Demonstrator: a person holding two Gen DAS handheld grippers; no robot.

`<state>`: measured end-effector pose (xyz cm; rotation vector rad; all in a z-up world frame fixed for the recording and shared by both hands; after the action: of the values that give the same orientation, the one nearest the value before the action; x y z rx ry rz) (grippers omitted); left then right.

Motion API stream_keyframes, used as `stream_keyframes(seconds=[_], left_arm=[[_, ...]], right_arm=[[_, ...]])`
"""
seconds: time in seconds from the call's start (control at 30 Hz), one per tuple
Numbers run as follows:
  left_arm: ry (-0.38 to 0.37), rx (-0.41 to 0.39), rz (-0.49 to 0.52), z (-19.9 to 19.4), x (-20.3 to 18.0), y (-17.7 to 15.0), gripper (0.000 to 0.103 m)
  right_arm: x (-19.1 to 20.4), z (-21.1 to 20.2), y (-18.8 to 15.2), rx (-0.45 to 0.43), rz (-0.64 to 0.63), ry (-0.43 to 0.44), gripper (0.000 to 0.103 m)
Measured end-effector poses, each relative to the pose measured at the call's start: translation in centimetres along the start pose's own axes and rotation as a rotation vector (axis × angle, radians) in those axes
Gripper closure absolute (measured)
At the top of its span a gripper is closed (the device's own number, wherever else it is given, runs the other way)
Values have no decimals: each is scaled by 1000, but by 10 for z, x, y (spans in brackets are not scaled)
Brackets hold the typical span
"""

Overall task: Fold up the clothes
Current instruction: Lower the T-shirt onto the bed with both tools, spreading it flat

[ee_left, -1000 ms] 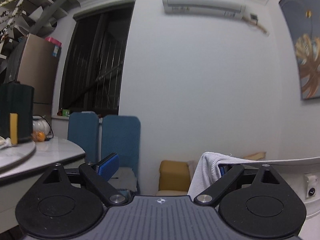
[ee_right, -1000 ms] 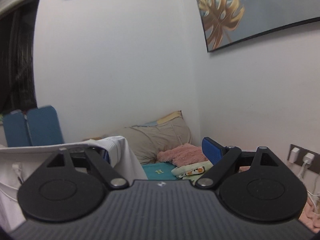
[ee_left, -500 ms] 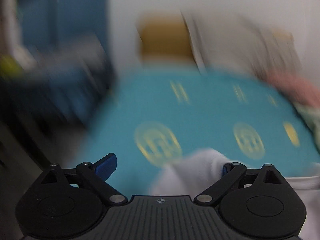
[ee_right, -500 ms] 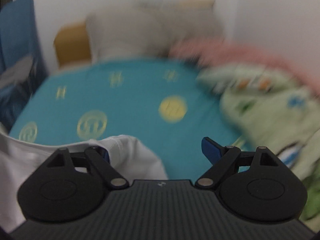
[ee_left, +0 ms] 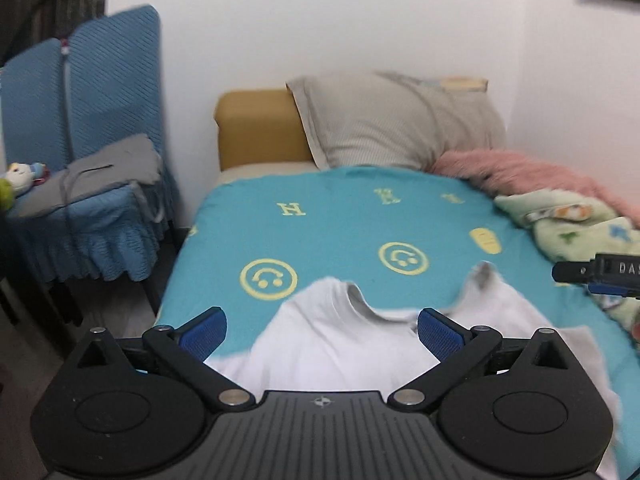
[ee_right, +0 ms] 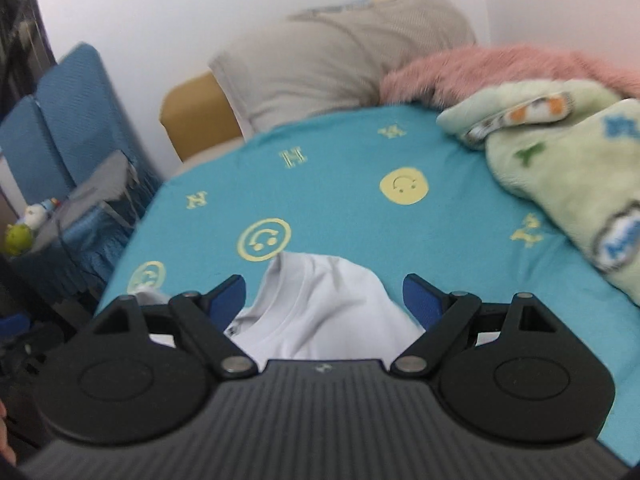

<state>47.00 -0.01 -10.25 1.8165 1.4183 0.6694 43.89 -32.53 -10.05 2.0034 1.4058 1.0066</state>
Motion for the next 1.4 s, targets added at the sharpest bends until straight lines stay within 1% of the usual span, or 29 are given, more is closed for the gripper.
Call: stream_keyframes(seconds=[0.1, 0.27, 0.37, 0.43, 0.5, 0.57, 0.6, 0.67, 0.77, 0.87, 0.97, 1.07, 1.2, 1.3, 1.37, 1.4], left_arm=[[-2, -21, -33, -60, 1, -30, 0], [-14, -36, -112, -169, -7, -81, 0], [-6, -29, -179, -220, 5, -98, 0], [-4, -34, -231, -250, 15, -103, 0], [0, -32, -305, -267, 32, -101, 0], [-11, -16, -420, -277, 54, -96, 1], [-23, -18, -485, -280, 64, -96, 1], [-39, -30, -591, -278, 84, -99, 2], [-44, -5, -695, -259, 108, -112, 7], [-30, 19, -780, -229, 131, -126, 10], [-9, 51, -816, -190, 150, -136, 13], [18, 72, -834, -150, 164, -140, 15], [37, 88, -840, -94, 173, -137, 18], [30, 75, -887, -58, 181, -134, 23], [41, 78, -905, -32, 186, -133, 32], [51, 85, -900, -22, 188, -132, 34]], right_arm=[[6, -64, -22, -38, 1, 30, 16], [17, -165, -62, -88, -52, 26, 16], [16, -217, -80, -106, -45, 29, 16], [14, -249, -90, -108, -18, 32, 16], [12, -274, -96, -109, 21, 36, 16], [9, -298, -102, -110, 61, 41, 16], [7, -306, -107, -112, 96, 64, 16], [1, -319, -120, -116, 167, 125, 16], [-9, -318, -151, -113, 214, 159, 16], [-21, -297, -182, -74, 234, 140, 16], [-27, -268, -196, 8, 259, 148, 16], [-25, -248, -193, 21, 237, 161, 16], [-21, -222, -191, 38, 203, 179, 16], [-29, -199, -195, 76, 202, 170, 16], [-37, -186, -196, 90, 217, 152, 16], [-42, -179, -197, 97, 225, 142, 16]])
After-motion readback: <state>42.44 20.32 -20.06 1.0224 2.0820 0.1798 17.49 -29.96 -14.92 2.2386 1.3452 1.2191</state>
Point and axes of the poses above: each gripper's, at about its wrist camera, not at the fingertips, and z roughly the way its jaws point, x to its left, y to its top, the point moved 5 cm from there along z, roughly the way its jaws point, and after that the axes turned 3 degrees about x, right-handed, at the moved point
